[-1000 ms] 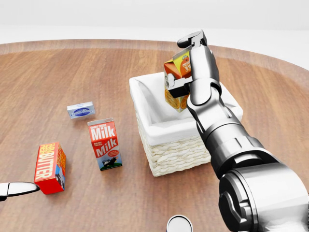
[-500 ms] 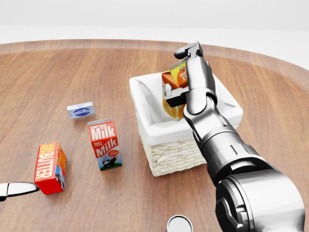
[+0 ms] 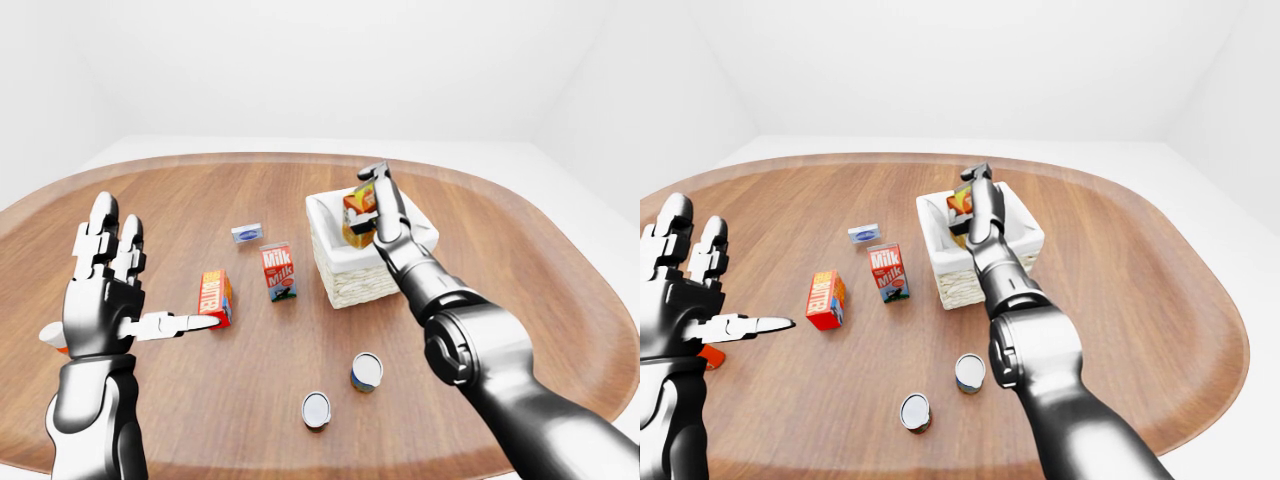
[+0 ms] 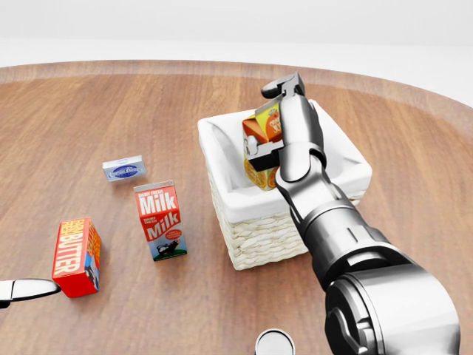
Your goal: Pick up the orange juice, and put it in the basket.
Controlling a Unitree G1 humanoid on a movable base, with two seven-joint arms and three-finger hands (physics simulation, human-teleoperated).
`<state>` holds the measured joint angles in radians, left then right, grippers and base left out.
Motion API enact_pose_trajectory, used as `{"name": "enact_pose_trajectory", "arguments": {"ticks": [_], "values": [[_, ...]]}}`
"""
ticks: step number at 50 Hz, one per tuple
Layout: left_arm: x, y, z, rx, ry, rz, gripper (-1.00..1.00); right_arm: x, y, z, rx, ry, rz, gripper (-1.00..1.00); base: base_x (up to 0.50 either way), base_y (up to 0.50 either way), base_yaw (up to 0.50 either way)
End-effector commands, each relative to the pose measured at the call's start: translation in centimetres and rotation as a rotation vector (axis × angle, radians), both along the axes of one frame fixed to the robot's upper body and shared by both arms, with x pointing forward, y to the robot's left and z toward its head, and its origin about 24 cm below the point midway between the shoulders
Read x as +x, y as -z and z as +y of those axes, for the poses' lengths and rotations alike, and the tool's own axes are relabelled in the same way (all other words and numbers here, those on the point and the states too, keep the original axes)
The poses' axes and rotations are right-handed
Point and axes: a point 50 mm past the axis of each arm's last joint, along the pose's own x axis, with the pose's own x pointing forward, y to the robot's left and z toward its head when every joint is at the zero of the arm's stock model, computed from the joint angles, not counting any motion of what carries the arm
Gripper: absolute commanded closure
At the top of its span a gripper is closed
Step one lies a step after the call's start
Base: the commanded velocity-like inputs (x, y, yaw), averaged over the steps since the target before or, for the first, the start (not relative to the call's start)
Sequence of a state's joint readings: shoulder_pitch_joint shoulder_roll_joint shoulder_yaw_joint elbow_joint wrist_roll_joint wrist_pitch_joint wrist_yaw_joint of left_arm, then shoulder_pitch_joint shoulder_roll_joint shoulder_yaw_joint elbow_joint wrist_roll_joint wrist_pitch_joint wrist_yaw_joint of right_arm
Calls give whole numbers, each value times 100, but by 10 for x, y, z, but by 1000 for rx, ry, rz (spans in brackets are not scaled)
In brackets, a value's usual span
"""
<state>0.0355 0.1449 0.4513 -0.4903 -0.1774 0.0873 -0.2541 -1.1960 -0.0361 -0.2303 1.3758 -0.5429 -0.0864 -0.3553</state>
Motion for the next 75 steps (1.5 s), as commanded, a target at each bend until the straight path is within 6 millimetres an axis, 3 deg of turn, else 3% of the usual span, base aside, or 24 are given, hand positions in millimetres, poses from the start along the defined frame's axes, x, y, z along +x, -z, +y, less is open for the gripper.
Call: {"name": "enact_pose_trajectory", "arguments": {"ticks": [1, 47, 48, 49, 51, 53, 54, 55, 56, 75], "values": [[0, 1, 0, -1, 1, 3, -100, 0, -3, -1, 119, 68, -17, 100, 0, 0, 0], [2, 2, 0, -2, 3, 10, -100, -7, 19, 0, 92, 83, 25, 98, 0, 0, 0], [2, 2, 0, -2, 3, 11, -100, -7, 19, 1, 97, 79, 29, 79, 0, 0, 0], [2, 2, 0, -3, 3, 11, -100, -7, 19, 1, 86, 80, 26, 32, 0, 0, 0], [1, 2, 0, -2, 3, 9, -100, -7, 20, 1, 89, 81, 27, -2, 0, 0, 0], [1, 2, 0, -2, 3, 9, -100, -7, 19, 1, 84, 82, 25, -19, 0, 0, 0], [1, 2, 0, -2, 3, 9, -100, -7, 19, 1, 85, 82, 26, -61, 0, 0, 0], [1, 2, 0, -2, 3, 9, -100, -7, 19, 1, 85, 81, 26, -88, 0, 0, 0], [1, 2, 0, -2, 3, 9, -100, -7, 19, 1, 85, 81, 26, -100, 0, 0, 0], [0, 1, 0, 1, 4, 4, -100, -7, 19, 2, 76, 74, 24, -100, 0, 0, 0]]}}
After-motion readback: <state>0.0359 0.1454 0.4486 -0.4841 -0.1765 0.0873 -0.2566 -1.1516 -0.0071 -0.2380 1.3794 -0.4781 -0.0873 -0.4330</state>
